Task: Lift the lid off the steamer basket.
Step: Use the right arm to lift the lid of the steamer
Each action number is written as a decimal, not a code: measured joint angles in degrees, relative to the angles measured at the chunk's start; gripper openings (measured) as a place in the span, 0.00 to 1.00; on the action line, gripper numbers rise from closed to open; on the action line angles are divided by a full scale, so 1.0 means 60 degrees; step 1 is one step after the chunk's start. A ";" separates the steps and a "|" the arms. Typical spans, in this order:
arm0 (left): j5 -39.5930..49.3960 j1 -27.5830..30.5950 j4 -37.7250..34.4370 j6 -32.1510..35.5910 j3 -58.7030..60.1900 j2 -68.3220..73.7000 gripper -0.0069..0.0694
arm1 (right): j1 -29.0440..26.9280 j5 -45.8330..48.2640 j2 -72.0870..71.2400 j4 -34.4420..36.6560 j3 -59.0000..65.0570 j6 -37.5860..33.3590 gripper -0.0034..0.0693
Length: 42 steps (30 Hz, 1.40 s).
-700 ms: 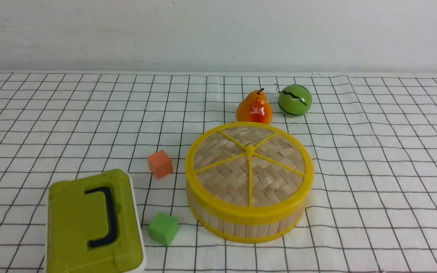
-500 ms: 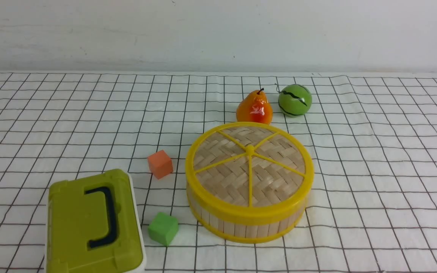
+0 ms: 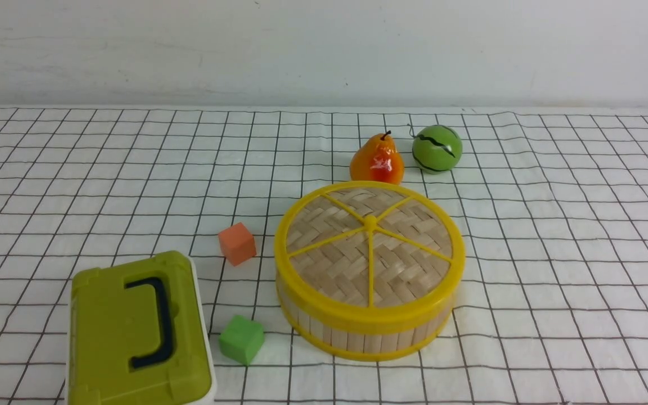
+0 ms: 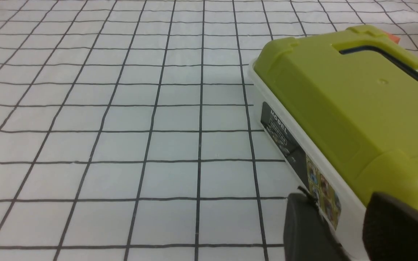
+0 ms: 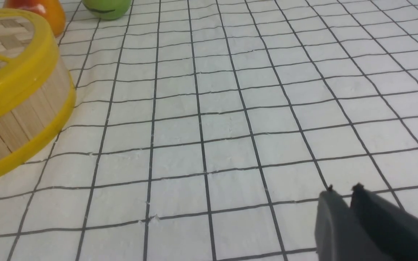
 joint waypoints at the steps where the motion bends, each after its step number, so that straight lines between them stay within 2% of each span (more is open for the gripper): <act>1: 0.0000 0.0000 0.0000 0.0000 0.0000 0.0000 0.40 | 0.0000 0.0000 0.0000 0.0000 0.0000 0.0000 0.15; 18: 0.0000 0.0000 0.0000 0.0000 0.0000 0.0000 0.40 | 0.0000 0.0000 0.0000 0.0215 0.0000 0.0000 0.17; 22: 0.0000 0.0000 0.0000 0.0000 0.0000 0.0000 0.40 | 0.0000 0.0000 0.0000 0.1414 0.0000 0.0056 0.18; 26: 0.0000 0.0000 0.0000 0.0000 0.0000 0.0000 0.40 | 0.0000 0.0122 0.0000 0.4992 0.0000 0.1093 0.19; 27: 0.0000 0.0000 0.0000 0.0000 0.0000 0.0000 0.40 | 0.0000 0.0122 0.0000 0.4992 0.0000 0.1093 0.19; 29: 0.0000 0.0000 0.0000 0.0000 0.0000 0.0000 0.40 | 0.0000 0.0157 0.0000 0.6849 0.0060 0.1602 0.19; 30: 0.0000 0.0000 0.0000 0.0000 0.0000 0.0000 0.40 | 0.0000 0.0147 0.0000 0.6965 0.0061 0.1638 0.19; 31: 0.0000 0.0000 0.0000 0.0000 0.0000 0.0000 0.40 | 0.0000 0.0101 0.0000 0.7603 0.0080 0.1689 0.19; 33: 0.0000 0.0000 0.0000 0.0000 0.0000 0.0000 0.40 | 0.0000 -0.0166 0.0000 0.8053 0.0080 0.1600 0.19; 38: 0.0000 0.0000 0.0000 0.0000 0.0000 0.0000 0.40 | 0.0000 -0.0541 0.0000 0.8212 0.0080 0.1164 0.20; 41: 0.0000 0.0000 0.0000 0.0000 0.0000 0.0000 0.40 | 0.0000 -0.0441 0.0000 0.8221 -0.0030 0.0243 0.20; 42: 0.0000 0.0000 0.0000 0.0000 0.0000 0.0000 0.40 | 0.0000 -0.0166 0.0000 0.8196 -0.0394 -0.0510 0.20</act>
